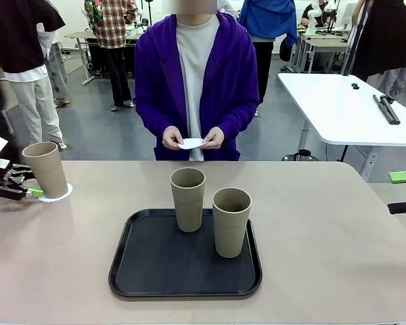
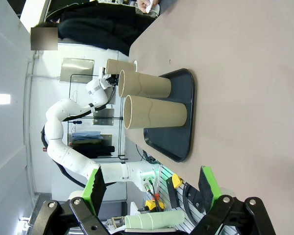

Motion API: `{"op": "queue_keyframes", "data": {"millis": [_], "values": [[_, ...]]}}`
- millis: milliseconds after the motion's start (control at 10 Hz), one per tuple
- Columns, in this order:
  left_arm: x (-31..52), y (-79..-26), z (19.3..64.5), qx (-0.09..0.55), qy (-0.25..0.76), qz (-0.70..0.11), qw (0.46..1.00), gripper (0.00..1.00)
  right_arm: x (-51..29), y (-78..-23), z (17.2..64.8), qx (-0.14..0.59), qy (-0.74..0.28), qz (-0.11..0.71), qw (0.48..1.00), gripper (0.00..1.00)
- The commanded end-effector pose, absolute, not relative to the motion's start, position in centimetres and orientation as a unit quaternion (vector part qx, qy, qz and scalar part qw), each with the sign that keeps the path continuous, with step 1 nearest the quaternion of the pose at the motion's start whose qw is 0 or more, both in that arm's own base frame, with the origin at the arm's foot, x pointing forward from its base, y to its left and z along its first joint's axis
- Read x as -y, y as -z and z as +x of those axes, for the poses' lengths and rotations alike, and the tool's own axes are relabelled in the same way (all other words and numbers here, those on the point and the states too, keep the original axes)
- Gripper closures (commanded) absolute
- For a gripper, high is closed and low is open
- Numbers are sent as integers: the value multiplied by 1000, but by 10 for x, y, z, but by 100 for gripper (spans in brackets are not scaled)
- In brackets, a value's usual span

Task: Place coasters on the table and set cups on them.
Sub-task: Pick up one Reusable plastic cup and place it on a coaster set by the human.

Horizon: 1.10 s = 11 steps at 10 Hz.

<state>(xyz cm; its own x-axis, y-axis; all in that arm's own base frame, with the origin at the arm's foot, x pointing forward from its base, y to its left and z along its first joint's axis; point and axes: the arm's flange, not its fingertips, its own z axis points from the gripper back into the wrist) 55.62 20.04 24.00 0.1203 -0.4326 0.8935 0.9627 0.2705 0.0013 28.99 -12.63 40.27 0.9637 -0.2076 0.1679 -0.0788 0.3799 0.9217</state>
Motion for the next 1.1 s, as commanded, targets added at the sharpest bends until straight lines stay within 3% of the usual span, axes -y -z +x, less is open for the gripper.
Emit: {"op": "queue_keyframes", "data": {"millis": [0, 600, 1000], "values": [[-208, -267, 542, 378, 523, -290, 706, 0, 127, -404, 290, 133, 38, 558, 818, 0], [-199, -367, 480, 342, 516, -202, 759, 0, 127, -404, 290, 133, 38, 558, 818, 0], [-167, -455, 422, 251, 516, -85, 814, 0, 127, -404, 290, 133, 38, 558, 818, 0]]}}
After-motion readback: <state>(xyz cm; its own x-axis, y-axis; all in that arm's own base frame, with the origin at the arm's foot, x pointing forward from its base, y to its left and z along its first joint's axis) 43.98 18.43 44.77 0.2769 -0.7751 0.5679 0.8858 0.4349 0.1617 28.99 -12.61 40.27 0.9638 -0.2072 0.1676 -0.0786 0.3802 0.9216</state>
